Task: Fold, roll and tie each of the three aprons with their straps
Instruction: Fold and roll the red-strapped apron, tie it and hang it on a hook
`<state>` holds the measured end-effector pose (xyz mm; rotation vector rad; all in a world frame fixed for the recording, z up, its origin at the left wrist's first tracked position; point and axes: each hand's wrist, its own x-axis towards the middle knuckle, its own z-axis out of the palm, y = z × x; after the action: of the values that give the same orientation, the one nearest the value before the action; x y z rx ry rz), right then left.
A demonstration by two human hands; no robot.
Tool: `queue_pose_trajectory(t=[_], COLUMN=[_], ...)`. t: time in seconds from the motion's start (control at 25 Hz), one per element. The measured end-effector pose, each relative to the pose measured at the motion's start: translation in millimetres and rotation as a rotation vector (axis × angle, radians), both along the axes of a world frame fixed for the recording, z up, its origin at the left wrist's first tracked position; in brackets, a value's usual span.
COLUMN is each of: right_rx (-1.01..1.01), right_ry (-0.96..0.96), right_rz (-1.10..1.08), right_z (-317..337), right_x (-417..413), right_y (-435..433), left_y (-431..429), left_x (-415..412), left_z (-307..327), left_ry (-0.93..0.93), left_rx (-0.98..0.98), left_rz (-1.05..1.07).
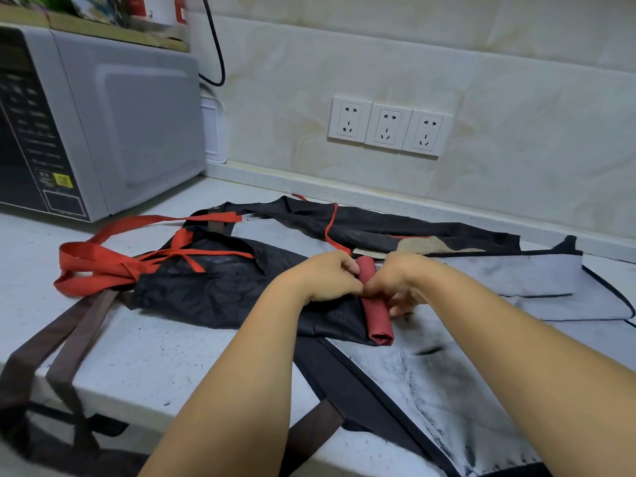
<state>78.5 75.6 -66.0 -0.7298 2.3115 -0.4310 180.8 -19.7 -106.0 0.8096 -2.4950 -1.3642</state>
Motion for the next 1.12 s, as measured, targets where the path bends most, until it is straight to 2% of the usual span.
queue_pose_trajectory(t=[0.08,0.16,0.28,0.32,0.44,0.48,0.68,0.8,0.88,1.0,1.12], right_rx=[0.020,0.009,-0.024,-0.050,-0.141,-0.135,-0.093,-0.124,-0.117,-0.054,-0.084], right_ry=[0.043,0.071,0.242,0.210,-0.240,-0.312,-0.198,-0.100,-0.013,0.110,0.043], right_rz=[0.032,0.064,0.130,0.146,0.042,0.016,0.022,0.036,0.073,0.156,0.176], right_z=[2.5,6.0,0.5,-1.0,7.1,10.2,-0.5,-0.5,1.4,4.0,5.7], right_x=[2.6,11.2,15.4,13.3,-6.1,-11.7,-5.8,11.0,18.7,27.5,28.5], right_y=[-4.0,-6.0,-11.4,-10.6,-1.7,2.5,-0.3,-9.9,-16.0,-23.2,-24.9], left_y=[3.8,8.4,10.7,9.1,3.1,1.8,4.0,14.7,36.9,69.3,74.4], left_x=[2.1,1.8,1.0,0.8,3.1,3.7,15.0,28.4,37.2,41.8,42.1], left_z=[2.0,2.1,1.4,0.8,1.0,1.3,15.0,29.7,26.7,8.7,-7.2], left_ry=[-0.036,-0.062,-0.027,-0.036,-0.098,-0.113,-0.178,-0.281,-0.212,-0.055,-0.001], left_rx=[0.040,-0.006,-0.035,-0.035,-0.062,-0.071,-0.080,-0.377,-0.547,-0.499,-0.377], left_rz=[-0.067,-0.102,-0.075,-0.078,-0.115,-0.119,-0.145,-0.064,0.094,0.279,0.343])
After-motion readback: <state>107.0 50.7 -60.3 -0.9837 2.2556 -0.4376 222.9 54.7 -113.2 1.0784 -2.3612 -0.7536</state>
